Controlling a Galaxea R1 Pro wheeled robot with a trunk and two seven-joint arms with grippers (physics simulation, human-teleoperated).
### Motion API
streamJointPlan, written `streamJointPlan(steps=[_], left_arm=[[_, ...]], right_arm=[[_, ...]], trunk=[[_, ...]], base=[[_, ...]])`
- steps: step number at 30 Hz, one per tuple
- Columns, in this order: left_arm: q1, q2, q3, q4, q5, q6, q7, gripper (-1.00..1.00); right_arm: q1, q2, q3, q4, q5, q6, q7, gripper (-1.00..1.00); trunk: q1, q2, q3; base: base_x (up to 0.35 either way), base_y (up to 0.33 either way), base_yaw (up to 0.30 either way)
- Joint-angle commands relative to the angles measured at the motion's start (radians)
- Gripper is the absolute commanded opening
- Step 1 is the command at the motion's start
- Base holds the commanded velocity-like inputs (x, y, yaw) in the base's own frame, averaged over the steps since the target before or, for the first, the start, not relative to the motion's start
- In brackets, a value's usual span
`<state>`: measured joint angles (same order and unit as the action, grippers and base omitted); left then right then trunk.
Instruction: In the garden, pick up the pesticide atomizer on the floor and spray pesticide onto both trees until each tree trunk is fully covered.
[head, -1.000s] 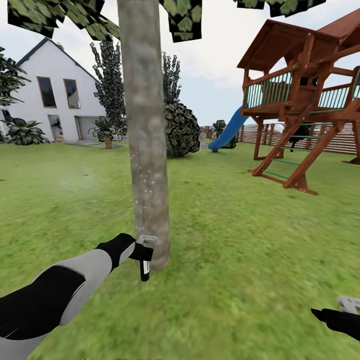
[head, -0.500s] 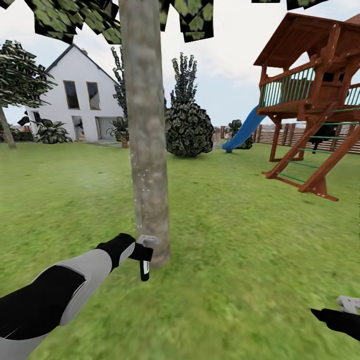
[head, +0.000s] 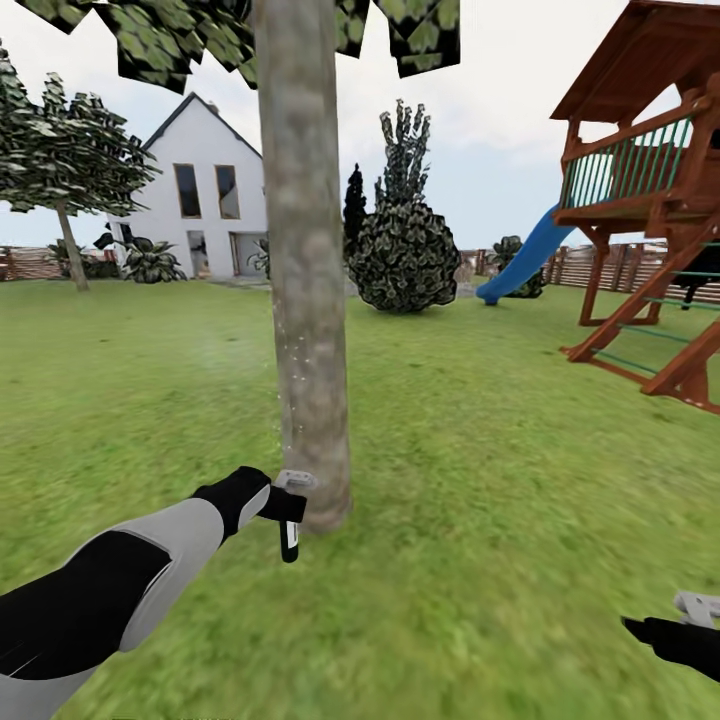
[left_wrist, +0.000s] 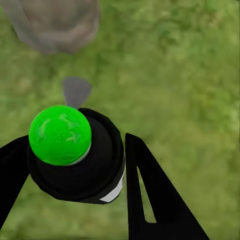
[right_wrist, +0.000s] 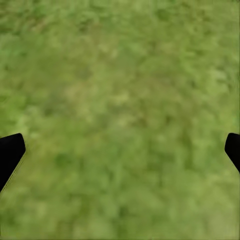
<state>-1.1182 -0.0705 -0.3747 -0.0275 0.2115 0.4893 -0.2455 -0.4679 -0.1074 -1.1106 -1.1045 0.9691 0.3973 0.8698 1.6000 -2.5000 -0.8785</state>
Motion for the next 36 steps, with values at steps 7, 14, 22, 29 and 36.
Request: streamJointPlan(steps=[7, 14, 22, 29, 36], left_arm=[[0.000, 0.000, 0.000, 0.000, 0.000, 0.000, 0.000, -1.00], [0.000, 0.000, 0.000, 0.000, 0.000, 0.000, 0.000, -1.00], [0.000, 0.000, 0.000, 0.000, 0.000, 0.000, 0.000, -1.00], [0.000, 0.001, 0.004, -0.021, -0.003, 0.005, 0.002, -1.00], [-0.005, 0.017, 0.002, -0.287, -0.014, 0.299, 0.005, -1.00]], right_arm=[[0.000, 0.000, 0.000, 0.000, 0.000, 0.000, 0.000, 1.00], [0.000, 0.000, 0.000, 0.000, -0.001, 0.000, 0.001, 1.00], [0.000, -0.001, -0.001, 0.002, -0.001, 0.000, -0.001, 1.00], [0.000, -0.006, -0.001, 0.003, -0.001, 0.000, -0.002, 1.00], [0.000, -0.008, -0.002, 0.004, -0.001, -0.001, -0.002, 1.00]], trunk=[[0.000, 0.000, -0.004], [0.000, 0.000, -0.006], [0.000, 0.000, -0.006], [0.000, 0.000, -0.006], [0.000, 0.000, -0.006]], base=[[0.232, -0.207, 0.258], [0.244, -0.253, 0.137], [0.170, -0.208, 0.091], [0.004, -0.004, 0.003], [0.000, 0.000, 0.000]])
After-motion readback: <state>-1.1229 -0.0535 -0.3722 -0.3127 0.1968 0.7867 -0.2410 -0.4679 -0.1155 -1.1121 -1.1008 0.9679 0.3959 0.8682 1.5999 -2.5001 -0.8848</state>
